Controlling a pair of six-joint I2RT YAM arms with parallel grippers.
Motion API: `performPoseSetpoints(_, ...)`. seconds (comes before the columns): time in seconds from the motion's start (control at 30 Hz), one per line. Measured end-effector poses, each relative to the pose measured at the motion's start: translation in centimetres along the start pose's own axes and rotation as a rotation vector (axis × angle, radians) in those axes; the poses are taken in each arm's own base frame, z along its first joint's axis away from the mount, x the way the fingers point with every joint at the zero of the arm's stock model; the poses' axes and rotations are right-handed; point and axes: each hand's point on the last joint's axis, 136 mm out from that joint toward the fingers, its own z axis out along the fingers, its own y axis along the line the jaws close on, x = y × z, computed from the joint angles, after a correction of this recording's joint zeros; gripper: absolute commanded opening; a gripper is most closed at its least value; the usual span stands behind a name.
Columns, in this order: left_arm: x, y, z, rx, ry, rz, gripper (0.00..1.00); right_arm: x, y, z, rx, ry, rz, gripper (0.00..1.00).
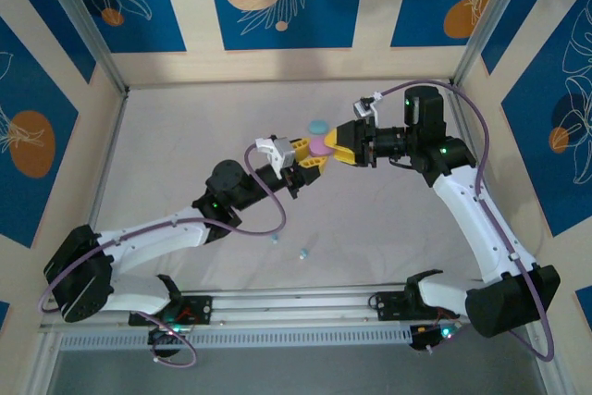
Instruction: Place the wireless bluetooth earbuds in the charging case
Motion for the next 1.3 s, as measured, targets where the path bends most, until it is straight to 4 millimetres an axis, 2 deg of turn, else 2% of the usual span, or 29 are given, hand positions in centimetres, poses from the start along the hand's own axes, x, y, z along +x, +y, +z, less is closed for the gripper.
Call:
performPoseSetpoints(0.07,-0.1,0.0,0.0,0.005,-0.002,-0.004,0.24,0.1,0.1,0.0,-0.015,0.012,0.004,0.46)
performPoseSetpoints(0.27,-0.2,0.1,0.1,0.012,-0.010,-0.019,0.24,0.3,0.3,0.3,-0.048,0.057,0.025,0.42)
performPoseSetpoints(0.4,-0.2,0.0,0.1,0.016,-0.013,-0.021,0.25,0.2,0.3,0.4,-0.051,0.060,0.027,0.29)
performPoseSetpoints(0.47,-0.2,0.1,0.1,0.015,-0.013,-0.021,0.26,0.1,0.3,0.3,-0.052,0.058,0.024,0.26)
performPoseSetpoints(0.73,0.1,0.3,0.3,0.007,0.009,-0.017,0.45,-0.3,0.1,0.2,-0.037,0.029,0.017,0.19)
performPoseSetpoints(0.93,1.2,0.5,0.3,0.000,0.062,-0.008,0.67,-0.6,-0.5,-0.6,-0.016,-0.030,0.004,0.19)
performPoseSetpoints(1.13,2.0,0.6,0.0,-0.010,0.108,-0.002,0.77,-1.0,-0.8,-1.4,-0.001,-0.088,-0.011,0.19)
performPoseSetpoints(1.3,1.1,1.1,-0.7,-0.053,0.109,0.014,0.83,-1.7,-1.6,-2.0,0.030,-0.148,-0.008,0.19)
